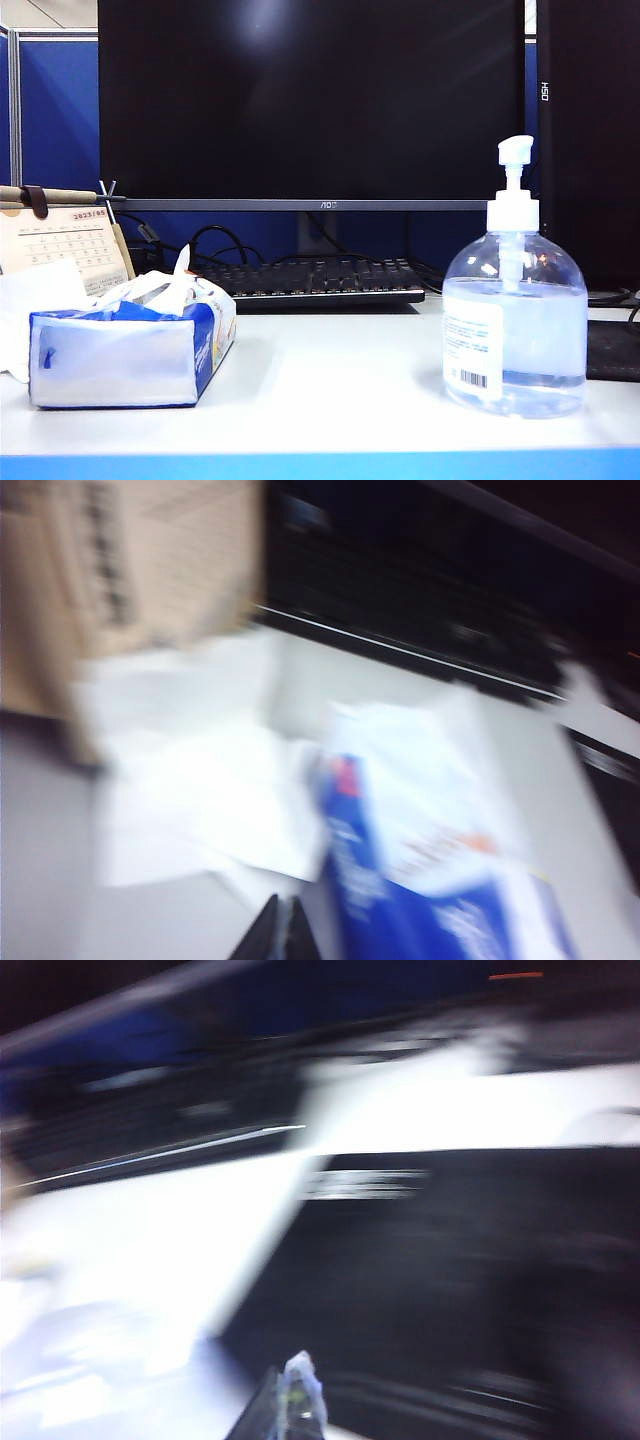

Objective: Pull out a tissue from the tissue dispenser, then press the switch of the alcohol sanitizer bottle to drop some sanitizer on the paper tissue, and finally place the treated tissue on the table.

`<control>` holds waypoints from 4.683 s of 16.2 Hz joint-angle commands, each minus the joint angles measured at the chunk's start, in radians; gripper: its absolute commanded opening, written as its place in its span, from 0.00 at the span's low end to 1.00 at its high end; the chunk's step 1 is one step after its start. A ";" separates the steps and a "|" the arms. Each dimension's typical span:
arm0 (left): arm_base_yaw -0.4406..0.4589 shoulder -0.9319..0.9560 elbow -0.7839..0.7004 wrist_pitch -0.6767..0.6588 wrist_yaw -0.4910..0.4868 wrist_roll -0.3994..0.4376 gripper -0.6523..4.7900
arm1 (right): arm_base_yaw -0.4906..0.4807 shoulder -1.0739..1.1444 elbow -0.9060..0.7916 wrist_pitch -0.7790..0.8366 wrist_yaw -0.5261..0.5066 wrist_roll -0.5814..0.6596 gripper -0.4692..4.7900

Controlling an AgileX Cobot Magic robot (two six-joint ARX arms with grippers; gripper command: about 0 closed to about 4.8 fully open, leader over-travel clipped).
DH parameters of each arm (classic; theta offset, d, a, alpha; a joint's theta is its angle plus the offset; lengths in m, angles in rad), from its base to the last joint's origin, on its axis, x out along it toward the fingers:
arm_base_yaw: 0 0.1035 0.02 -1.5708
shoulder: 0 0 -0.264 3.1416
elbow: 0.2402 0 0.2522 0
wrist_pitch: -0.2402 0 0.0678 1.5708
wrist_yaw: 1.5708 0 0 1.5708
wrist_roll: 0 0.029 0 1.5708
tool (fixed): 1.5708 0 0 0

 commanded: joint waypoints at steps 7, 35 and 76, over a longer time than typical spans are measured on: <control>-0.002 0.005 0.017 0.241 0.257 -0.233 0.11 | 0.001 0.002 0.055 0.235 -0.269 0.061 0.31; -0.288 1.183 0.550 0.223 0.155 -0.132 0.53 | -0.004 0.363 0.439 0.197 -0.266 -0.034 0.33; -0.351 1.456 0.736 0.167 0.054 -0.069 0.53 | -0.004 0.362 0.439 0.129 -0.268 -0.034 0.33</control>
